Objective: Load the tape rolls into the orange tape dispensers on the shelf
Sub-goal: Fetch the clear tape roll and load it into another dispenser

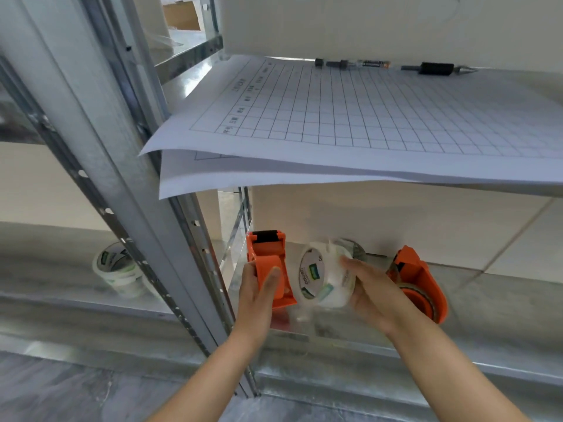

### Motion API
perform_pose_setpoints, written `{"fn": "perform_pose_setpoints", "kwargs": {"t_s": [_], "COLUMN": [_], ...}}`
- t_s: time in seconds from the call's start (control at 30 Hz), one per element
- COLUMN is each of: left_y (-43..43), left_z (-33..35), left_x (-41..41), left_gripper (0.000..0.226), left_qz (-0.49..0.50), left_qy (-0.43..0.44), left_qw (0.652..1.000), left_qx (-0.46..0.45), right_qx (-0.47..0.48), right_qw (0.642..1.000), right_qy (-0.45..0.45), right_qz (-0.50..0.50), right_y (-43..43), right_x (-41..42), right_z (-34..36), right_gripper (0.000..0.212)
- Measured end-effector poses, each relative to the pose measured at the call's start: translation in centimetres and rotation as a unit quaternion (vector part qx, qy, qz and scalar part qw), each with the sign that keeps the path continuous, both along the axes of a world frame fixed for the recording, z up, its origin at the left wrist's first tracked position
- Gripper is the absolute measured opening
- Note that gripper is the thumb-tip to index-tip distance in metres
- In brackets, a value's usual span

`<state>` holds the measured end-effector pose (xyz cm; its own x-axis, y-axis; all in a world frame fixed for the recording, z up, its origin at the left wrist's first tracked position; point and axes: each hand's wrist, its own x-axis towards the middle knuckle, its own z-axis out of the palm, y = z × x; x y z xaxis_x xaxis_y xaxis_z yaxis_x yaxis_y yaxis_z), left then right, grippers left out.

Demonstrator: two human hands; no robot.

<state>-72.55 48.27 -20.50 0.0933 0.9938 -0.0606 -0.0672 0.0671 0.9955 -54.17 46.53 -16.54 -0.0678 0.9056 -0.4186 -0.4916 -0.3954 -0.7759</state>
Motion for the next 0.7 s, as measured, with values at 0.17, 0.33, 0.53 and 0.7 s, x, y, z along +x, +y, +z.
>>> {"fn": "perform_pose_setpoints", "kwargs": {"t_s": [0.17,0.33,0.53,0.7], "left_y": [-0.5,0.0,-0.7,-1.4], "left_z": [0.9,0.8,1.0,1.2], "left_x": [0.2,0.3,0.8,1.0], "left_gripper": [0.052,0.082,0.079,0.073], "left_qz": [-0.042,-0.056,-0.051,-0.044], "left_qy": [0.087,0.140,0.154,0.150], "left_qw": [0.992,0.984,0.983,0.984], "left_qx": [0.082,0.094,0.086,0.087], "right_qx": [0.013,0.014,-0.001,0.017], "right_qw": [0.995,0.996,0.999,0.994], "right_qy": [0.093,0.074,-0.021,-0.066], "right_qz": [0.016,0.050,0.039,0.082], "right_y": [0.3,0.6,0.9,0.7], "right_x": [-3.4,-4.8,-4.8,-3.9], "right_z": [1.0,1.2,0.6,0.3], "right_gripper": [0.026,0.044,0.036,0.018]}}
